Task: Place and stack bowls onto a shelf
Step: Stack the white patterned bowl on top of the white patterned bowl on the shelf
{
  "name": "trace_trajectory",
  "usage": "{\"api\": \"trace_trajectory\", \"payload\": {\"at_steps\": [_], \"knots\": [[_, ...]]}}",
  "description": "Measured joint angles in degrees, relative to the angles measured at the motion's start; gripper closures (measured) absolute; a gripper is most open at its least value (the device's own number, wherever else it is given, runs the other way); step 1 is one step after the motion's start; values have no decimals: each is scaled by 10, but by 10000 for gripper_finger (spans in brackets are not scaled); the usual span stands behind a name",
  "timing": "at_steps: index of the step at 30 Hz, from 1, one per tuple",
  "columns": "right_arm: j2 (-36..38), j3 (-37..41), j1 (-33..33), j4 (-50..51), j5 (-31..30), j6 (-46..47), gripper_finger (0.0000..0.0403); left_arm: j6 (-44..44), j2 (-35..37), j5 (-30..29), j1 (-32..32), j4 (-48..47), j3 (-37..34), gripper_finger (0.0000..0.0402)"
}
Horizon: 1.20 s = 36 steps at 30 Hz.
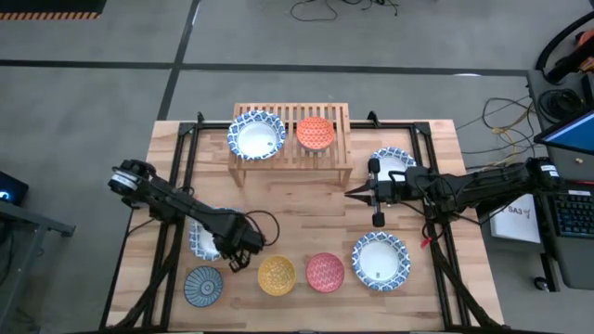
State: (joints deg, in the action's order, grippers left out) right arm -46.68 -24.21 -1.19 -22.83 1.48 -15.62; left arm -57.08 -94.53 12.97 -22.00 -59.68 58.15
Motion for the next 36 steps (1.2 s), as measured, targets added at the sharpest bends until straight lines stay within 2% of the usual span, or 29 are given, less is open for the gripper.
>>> {"api": "trace_trajectory", "payload": {"at_steps": [4,9,13,22,33,36], "knots": [[0,0,0,0,0,0,394,67,3,-3,-13,-36,48,401],[0,0,0,0,0,0,394,134,2,-71,-27,-122,117,401],[0,0,0,0,0,0,394,173,2,-101,-39,-167,171,401],[0,0,0,0,0,0,394,253,2,-114,-60,-184,295,401],[0,0,0,0,0,0,394,294,1,-265,-60,-297,456,401],[0,0,0,0,0,0,394,323,1,-302,-59,-303,500,401]]}}
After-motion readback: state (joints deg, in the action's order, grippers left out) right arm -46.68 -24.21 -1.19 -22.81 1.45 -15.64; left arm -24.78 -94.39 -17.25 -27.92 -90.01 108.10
